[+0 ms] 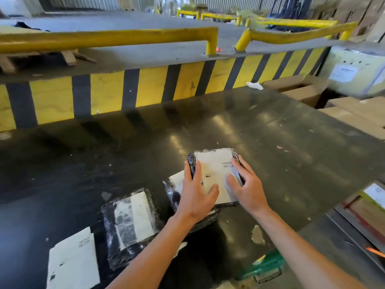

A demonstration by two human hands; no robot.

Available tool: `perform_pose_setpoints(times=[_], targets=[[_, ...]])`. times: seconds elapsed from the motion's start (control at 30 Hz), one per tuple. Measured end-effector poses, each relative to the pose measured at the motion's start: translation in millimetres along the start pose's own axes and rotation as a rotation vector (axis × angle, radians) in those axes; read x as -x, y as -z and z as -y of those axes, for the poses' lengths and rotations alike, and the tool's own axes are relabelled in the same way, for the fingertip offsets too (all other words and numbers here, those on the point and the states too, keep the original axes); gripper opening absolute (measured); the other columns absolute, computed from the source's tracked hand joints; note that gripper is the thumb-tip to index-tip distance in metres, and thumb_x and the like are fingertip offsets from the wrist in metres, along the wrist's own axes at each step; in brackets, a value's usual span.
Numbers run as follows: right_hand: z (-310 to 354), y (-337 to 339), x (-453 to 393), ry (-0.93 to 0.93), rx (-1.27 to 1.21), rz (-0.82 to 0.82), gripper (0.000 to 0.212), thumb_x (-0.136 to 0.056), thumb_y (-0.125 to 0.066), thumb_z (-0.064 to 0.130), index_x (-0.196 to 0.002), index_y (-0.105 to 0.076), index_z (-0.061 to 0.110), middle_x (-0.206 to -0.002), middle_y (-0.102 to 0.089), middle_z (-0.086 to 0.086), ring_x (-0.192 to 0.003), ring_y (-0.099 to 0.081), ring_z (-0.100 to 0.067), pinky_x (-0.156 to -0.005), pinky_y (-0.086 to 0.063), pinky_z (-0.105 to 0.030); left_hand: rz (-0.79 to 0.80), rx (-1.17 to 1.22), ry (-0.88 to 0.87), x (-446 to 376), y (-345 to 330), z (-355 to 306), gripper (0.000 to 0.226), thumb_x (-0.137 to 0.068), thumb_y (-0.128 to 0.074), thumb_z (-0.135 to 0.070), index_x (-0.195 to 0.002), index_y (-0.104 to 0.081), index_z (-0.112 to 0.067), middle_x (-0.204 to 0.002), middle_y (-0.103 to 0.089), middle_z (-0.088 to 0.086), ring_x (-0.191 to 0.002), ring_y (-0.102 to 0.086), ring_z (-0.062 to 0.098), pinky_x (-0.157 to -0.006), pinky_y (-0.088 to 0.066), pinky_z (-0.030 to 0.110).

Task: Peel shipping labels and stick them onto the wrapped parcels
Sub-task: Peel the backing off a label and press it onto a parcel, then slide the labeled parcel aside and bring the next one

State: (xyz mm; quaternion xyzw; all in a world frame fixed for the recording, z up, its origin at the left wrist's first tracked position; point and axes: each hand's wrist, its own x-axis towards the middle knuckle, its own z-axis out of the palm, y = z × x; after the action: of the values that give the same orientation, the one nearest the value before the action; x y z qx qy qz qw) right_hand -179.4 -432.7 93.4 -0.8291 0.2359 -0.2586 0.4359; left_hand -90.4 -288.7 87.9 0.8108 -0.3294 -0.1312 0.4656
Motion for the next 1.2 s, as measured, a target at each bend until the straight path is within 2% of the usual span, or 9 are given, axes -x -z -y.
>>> perform_pose_setpoints(times=[0.1,0.2,0.3,0.53,0.77,0.97,1.1,1.17,1.2], targets=[[-37.8,35.3,-33.6,-0.026,-0.008,0.018,0.060,-0.092,-0.061,0.037,-0.146,-0.047,0.013,-0.156,-0.030,0.011,-0.140,-0.025,0.003,-0.116,-0.029,-0.022,-0.006,-0.031,0.008,-38.2,-45.2,-20.9,0.089,-0.093,-0.059,-0.040,-0.158,0.001,-0.024,-0.164,0.019,-0.007,-0.153,-0.002,0.017,-0.122,-0.015,0.032],[-80.8,69.4,-65.2,-0.051,0.007,0.072,0.055,-0.097,-0.060,0.029,-0.147,-0.045,0.013,-0.160,-0.027,0.005,-0.141,-0.025,0.001,-0.114,-0.030,-0.024,0.033,-0.086,0.052,-73.1,-94.3,-39.0,0.090,-0.095,-0.056,-0.040,-0.157,0.006,-0.024,-0.163,0.024,-0.002,-0.153,0.000,0.023,-0.122,-0.015,0.038],[-130.0,92.8,-88.2,-0.087,0.048,0.123,0.055,-0.098,-0.060,0.030,-0.148,-0.044,0.013,-0.162,-0.025,0.002,-0.145,-0.025,-0.006,-0.117,-0.031,-0.033,0.076,-0.117,0.120,-96.4,-144.9,-42.5,0.087,-0.096,-0.054,-0.039,-0.156,0.007,-0.022,-0.162,0.026,0.005,-0.153,0.004,0.028,-0.122,-0.010,0.039],[-214.0,91.5,-106.0,-0.214,0.087,0.315,0.055,-0.099,-0.056,0.029,-0.150,-0.041,0.015,-0.164,-0.021,0.004,-0.148,-0.024,-0.013,-0.118,-0.027,-0.029,0.100,-0.101,0.342,-110.5,-221.5,-6.6,0.088,-0.095,-0.056,-0.038,-0.157,0.005,-0.019,-0.163,0.022,0.009,-0.153,-0.003,0.030,-0.123,-0.019,0.042],[-233.3,50.2,-108.4,-0.177,0.118,0.479,0.058,-0.102,-0.051,0.032,-0.154,-0.032,0.019,-0.166,-0.008,0.008,-0.149,-0.018,-0.008,-0.108,-0.017,-0.015,-0.049,-0.118,0.463,-102.0,-233.1,32.9,0.087,-0.094,-0.058,-0.031,-0.157,0.000,-0.020,-0.164,0.020,0.007,-0.153,0.002,0.026,-0.123,-0.017,0.046],[-242.1,38.3,-114.9,-0.111,0.218,0.607,0.059,-0.104,-0.045,0.035,-0.157,-0.021,0.024,-0.167,0.008,0.007,-0.150,-0.018,-0.012,-0.108,-0.019,-0.018,0.109,-0.201,0.544,-105.8,-230.5,47.4,0.085,-0.099,-0.047,-0.039,-0.155,0.015,-0.023,-0.158,0.037,0.005,-0.152,0.012,0.030,-0.124,-0.010,0.046],[-237.2,37.7,-113.8,-0.155,0.268,0.609,0.058,-0.104,-0.044,0.035,-0.157,-0.021,0.027,-0.167,0.007,0.004,-0.152,-0.016,-0.019,-0.117,-0.024,-0.034,0.176,-0.180,0.618,-107.8,-220.9,39.1,0.083,-0.099,-0.047,-0.039,-0.156,0.012,-0.026,-0.159,0.033,0.006,-0.150,0.016,0.032,-0.123,-0.009,0.049],[-224.3,36.6,-114.8,-0.191,0.312,0.562,0.055,-0.103,-0.045,0.034,-0.154,-0.028,0.026,-0.167,0.000,-0.002,-0.152,-0.012,-0.026,-0.120,-0.025,-0.045,0.178,-0.178,0.639,-107.9,-210.8,25.5,0.075,-0.100,-0.048,-0.030,-0.158,-0.001,-0.022,-0.164,0.019,0.010,-0.151,0.015,0.033,-0.124,-0.006,0.048],[-215.1,36.2,-116.9,-0.198,0.330,0.522,0.053,-0.102,-0.046,0.032,-0.153,-0.033,0.025,-0.167,-0.004,-0.005,-0.152,-0.013,-0.027,-0.119,-0.025,-0.048,0.151,-0.193,0.602,-107.6,-204.9,15.2,0.067,-0.100,-0.048,-0.025,-0.157,-0.013,-0.019,-0.165,0.005,0.013,-0.152,0.006,0.033,-0.124,-0.009,0.046]])
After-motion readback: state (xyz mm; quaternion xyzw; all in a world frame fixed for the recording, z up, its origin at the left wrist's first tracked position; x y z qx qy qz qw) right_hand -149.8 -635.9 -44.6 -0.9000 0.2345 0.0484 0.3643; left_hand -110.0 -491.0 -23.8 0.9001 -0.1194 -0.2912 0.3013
